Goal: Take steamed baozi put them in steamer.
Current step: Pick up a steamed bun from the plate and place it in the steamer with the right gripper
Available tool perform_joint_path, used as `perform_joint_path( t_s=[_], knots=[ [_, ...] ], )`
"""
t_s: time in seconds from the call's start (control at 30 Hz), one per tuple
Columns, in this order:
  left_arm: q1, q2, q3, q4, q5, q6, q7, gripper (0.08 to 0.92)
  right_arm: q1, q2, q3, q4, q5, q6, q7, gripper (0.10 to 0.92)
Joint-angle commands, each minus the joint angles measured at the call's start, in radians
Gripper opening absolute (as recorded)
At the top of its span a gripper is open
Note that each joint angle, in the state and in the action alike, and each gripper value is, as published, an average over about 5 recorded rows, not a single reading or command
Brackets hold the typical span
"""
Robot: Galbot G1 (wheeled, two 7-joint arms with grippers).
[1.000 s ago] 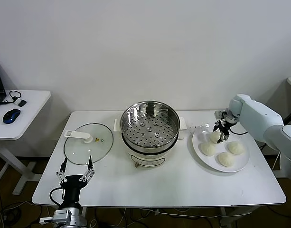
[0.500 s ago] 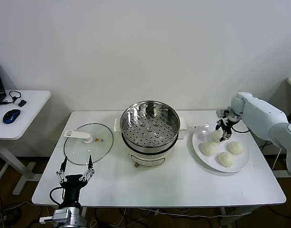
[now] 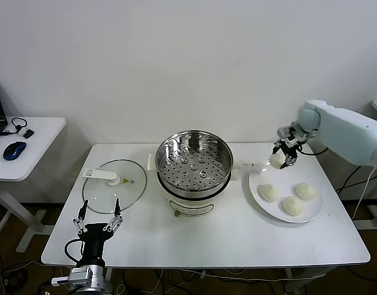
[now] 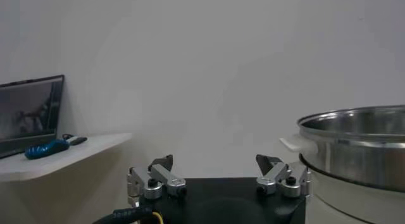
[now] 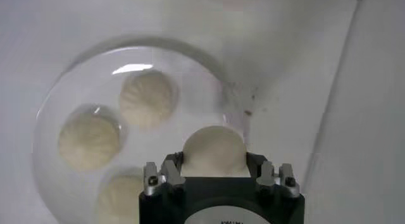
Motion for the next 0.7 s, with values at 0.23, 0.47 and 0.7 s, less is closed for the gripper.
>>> perform_joint_path(
  t_s=[0.23,0.47,0.7],
  knots=[
    [0.0,-0.049,0.002,0.0,0.003,0.003,-0.001,0.823,0.31,0.069,-0.096,0.382,-0.081,0.103,0.055,0.662],
    [0.006,-0.049,-0.002,0.003,0.003,-0.002,-0.003,0.823,0.317,0.174,-0.072,0.379,-0.162,0.215,0.114,0.655],
    [0.008,-0.049,-0.006,0.001,0.002,-0.004,-0.005,0.823,0.25,0.288,-0.041,0.301,-0.266,0.303,0.197,0.653]
  ],
)
